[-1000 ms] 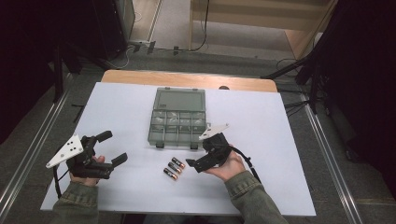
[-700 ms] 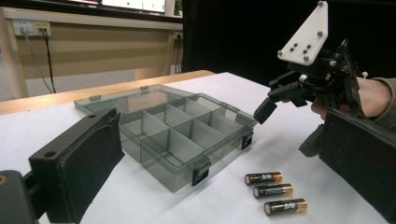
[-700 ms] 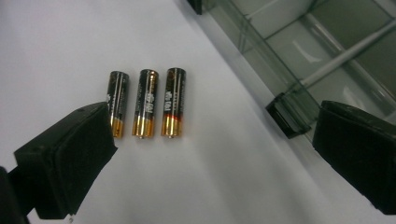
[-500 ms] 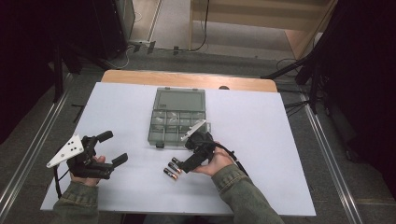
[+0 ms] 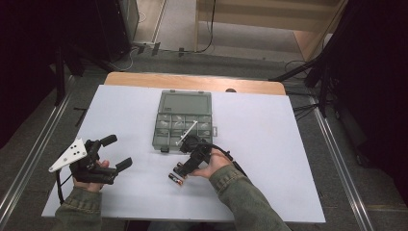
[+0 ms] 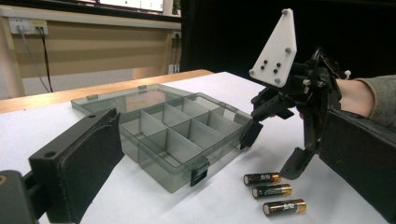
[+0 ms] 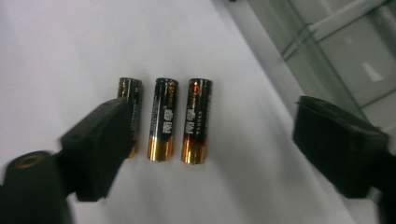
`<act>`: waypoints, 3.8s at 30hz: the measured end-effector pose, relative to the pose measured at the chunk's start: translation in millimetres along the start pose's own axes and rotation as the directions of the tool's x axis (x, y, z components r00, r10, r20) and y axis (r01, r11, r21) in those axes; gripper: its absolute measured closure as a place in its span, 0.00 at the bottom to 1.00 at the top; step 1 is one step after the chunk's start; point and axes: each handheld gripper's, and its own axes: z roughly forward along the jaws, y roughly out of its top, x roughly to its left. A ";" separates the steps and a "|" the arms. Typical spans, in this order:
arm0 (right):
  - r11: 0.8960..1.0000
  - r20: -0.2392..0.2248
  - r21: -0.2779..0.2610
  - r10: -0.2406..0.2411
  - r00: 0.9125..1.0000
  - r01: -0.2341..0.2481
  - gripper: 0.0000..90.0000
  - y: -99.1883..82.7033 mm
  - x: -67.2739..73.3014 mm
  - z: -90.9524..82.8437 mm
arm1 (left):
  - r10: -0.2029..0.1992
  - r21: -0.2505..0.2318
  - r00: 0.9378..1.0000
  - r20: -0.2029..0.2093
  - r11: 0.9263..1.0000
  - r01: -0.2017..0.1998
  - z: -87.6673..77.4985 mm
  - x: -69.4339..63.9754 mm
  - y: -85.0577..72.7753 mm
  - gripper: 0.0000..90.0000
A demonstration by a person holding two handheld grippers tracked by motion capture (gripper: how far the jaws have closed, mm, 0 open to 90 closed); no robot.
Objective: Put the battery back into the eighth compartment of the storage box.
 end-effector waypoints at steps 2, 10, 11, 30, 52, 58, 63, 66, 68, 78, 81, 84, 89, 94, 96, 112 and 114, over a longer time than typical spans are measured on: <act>1.000 -0.007 0.015 -0.008 1.000 0.008 0.29 1.4 0.1 1.6 | 0.000 0.001 1.000 0.001 1.000 0.000 0.0 0.3 0.0 0.00; 0.998 0.016 0.069 -0.011 1.000 0.009 0.55 3.6 3.2 6.8 | -0.003 0.001 1.000 0.006 1.000 0.003 -0.4 1.3 0.3 0.00; 0.997 0.019 0.071 -0.013 1.000 0.012 0.57 4.0 3.2 7.3 | -0.006 -0.001 1.000 0.004 1.000 0.006 -0.7 1.5 0.2 0.00; 0.985 0.027 0.164 0.043 0.999 -0.047 0.87 12.4 6.4 13.3 | -0.005 0.003 1.000 0.007 1.000 0.005 -1.3 2.1 0.1 0.00; 0.978 -0.058 -0.059 0.199 0.978 -0.202 0.87 4.3 -16.9 -20.8 | 0.000 0.005 1.000 0.005 1.000 0.000 -1.8 2.2 0.2 0.00; 0.948 -0.072 -0.133 0.283 0.956 -0.290 0.87 -2.6 -28.9 -28.7 | -0.001 0.004 1.000 0.005 1.000 0.001 -1.8 2.1 0.1 0.00; 0.909 -0.059 -0.166 0.378 0.924 -0.383 0.87 -7.5 -35.1 -31.0 | 0.001 0.004 1.000 0.005 1.000 -0.001 -1.6 2.0 0.1 0.00; 0.882 -0.072 -0.176 0.430 0.900 -0.436 0.87 -9.7 -38.9 -32.6 | -0.002 0.004 1.000 0.006 1.000 0.002 -1.1 2.1 -0.1 0.00; 0.863 -0.076 -0.190 0.463 0.883 -0.469 0.87 -12.0 -41.7 -34.4 | -0.003 0.005 1.000 0.006 1.000 0.003 -1.1 2.0 -0.1 0.00; 0.718 -0.133 -0.297 0.621 0.772 -0.629 0.87 -30.6 -59.7 -43.5 | -0.003 0.007 1.000 0.006 1.000 0.003 -0.8 2.4 -0.1 0.00; 0.681 -0.125 -0.302 0.665 0.736 -0.667 0.87 -32.7 -62.0 -45.4 | -0.003 0.007 1.000 0.007 1.000 0.003 -0.6 2.4 -0.2 0.00; 0.663 -0.140 -0.299 0.681 0.718 -0.687 0.87 -33.0 -63.8 -45.2 | -0.003 0.007 1.000 0.008 1.000 0.003 -0.7 2.1 -0.1 0.00; 0.645 -0.145 -0.291 0.700 0.699 -0.706 0.87 -33.4 -67.8 -41.7 | -0.004 0.006 1.000 0.007 1.000 0.004 -1.0 2.2 0.0 0.00; 0.634 -0.156 -0.304 0.703 0.694 -0.711 0.85 -34.2 -69.3 -40.9 | -0.005 0.007 1.000 0.008 1.000 0.005 -0.7 2.5 -0.1 0.00; 0.633 -0.146 -0.306 0.707 0.692 -0.711 0.74 -34.0 -68.9 -42.1 | -0.004 0.006 1.000 0.009 1.000 0.004 -0.8 2.3 -0.1 0.00; 0.821 -0.052 -0.267 0.511 0.858 -0.505 0.00 -28.4 -40.0 -45.8 | 0.000 0.005 1.000 0.001 1.000 0.000 -1.4 2.1 0.1 0.00; 0.835 -0.053 -0.264 0.487 0.872 -0.482 0.00 -27.1 -37.1 -45.0 | 0.000 0.005 1.000 -0.001 1.000 0.000 -1.6 2.0 0.1 0.00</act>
